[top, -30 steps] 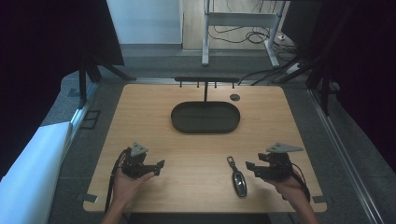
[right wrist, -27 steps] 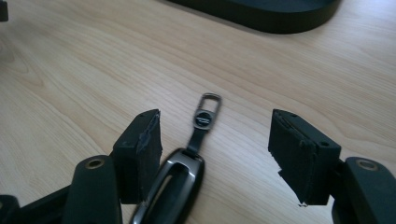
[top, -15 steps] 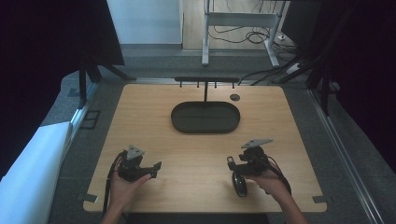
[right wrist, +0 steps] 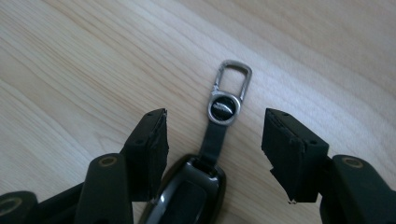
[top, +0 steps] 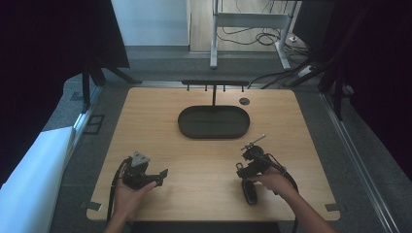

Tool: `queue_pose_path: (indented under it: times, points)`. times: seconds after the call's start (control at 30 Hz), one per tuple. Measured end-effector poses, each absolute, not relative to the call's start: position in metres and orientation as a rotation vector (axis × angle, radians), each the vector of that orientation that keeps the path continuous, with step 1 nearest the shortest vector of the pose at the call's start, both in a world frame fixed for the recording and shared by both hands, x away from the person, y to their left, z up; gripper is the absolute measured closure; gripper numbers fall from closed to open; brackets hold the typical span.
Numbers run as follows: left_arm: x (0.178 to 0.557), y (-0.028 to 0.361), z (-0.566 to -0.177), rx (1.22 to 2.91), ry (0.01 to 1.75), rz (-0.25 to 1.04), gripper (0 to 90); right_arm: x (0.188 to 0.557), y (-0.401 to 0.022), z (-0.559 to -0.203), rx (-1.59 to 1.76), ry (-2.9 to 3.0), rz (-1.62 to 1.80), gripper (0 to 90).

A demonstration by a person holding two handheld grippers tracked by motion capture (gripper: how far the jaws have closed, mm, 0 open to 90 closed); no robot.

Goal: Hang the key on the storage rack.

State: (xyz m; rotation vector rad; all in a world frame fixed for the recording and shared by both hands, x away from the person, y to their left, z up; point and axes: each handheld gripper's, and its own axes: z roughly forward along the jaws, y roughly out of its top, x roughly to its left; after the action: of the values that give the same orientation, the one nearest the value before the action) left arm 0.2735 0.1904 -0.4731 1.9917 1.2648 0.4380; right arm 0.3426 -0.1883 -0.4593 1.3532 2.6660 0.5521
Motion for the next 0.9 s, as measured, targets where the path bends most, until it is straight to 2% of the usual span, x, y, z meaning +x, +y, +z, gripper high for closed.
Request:
queue_pose_path:
  times: [0.37, 0.9]
  points:
    - [0.277, 0.189, -0.475, 1.998, 1.267, 0.433, 15.4, 0.351, -0.198, -0.46, 1.411, 2.635, 0.572, 41.2]
    - [0.274, 0.197, -0.474, 1.978, 1.29, 0.44, 15.4, 0.349, -0.187, -0.465, 1.379, 2.677, 0.5, 42.0]
